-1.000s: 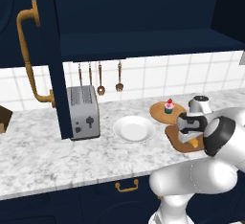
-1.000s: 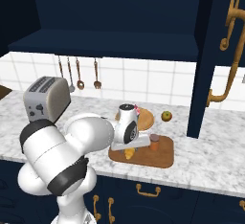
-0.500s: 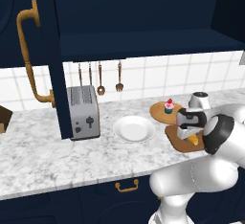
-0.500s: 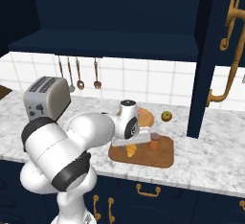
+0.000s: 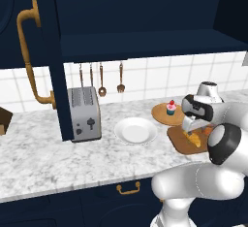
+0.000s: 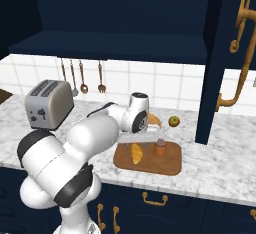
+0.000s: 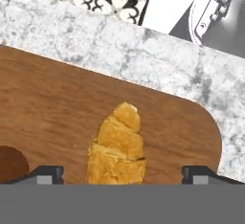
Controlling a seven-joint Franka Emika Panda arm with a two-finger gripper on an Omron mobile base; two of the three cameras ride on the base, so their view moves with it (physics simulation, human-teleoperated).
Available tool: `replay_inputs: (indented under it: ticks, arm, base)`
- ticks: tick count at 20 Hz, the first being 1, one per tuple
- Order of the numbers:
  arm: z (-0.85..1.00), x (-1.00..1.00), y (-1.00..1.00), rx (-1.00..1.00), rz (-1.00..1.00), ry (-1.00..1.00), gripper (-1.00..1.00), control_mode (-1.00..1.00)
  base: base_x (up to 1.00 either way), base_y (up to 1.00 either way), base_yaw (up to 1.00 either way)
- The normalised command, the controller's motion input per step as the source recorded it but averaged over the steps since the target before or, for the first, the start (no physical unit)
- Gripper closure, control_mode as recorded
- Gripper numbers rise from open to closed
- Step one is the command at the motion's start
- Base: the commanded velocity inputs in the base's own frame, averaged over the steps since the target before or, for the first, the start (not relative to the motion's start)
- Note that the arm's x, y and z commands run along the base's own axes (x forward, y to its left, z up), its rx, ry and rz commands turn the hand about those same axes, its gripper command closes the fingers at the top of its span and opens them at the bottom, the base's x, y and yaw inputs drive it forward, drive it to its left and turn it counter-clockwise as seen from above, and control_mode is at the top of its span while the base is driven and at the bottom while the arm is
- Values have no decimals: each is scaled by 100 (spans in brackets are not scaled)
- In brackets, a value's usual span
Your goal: From the different types of pastries on the counter, select a croissant and place it on the cutting board. Then retrieve a jar of jam from the cabinet and place it alongside the croissant on the cutting board.
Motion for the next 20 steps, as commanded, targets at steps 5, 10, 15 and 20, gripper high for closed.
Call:
replay_inputs:
  ticks: [5,10,15,20]
  arm:
    - [7,-50,0,1,-4,14,-100,-100]
    - [-1,-65,0,-2,-6,15,-100,-100]
    - [0,-77,-2,0,-8,2,-100,-100]
    - [-5,-71,-3,-2,-11,0,-100,-100]
  base:
    - [0,0,0]
    - [0,0,0]
    - [0,0,0]
    - [0,0,0]
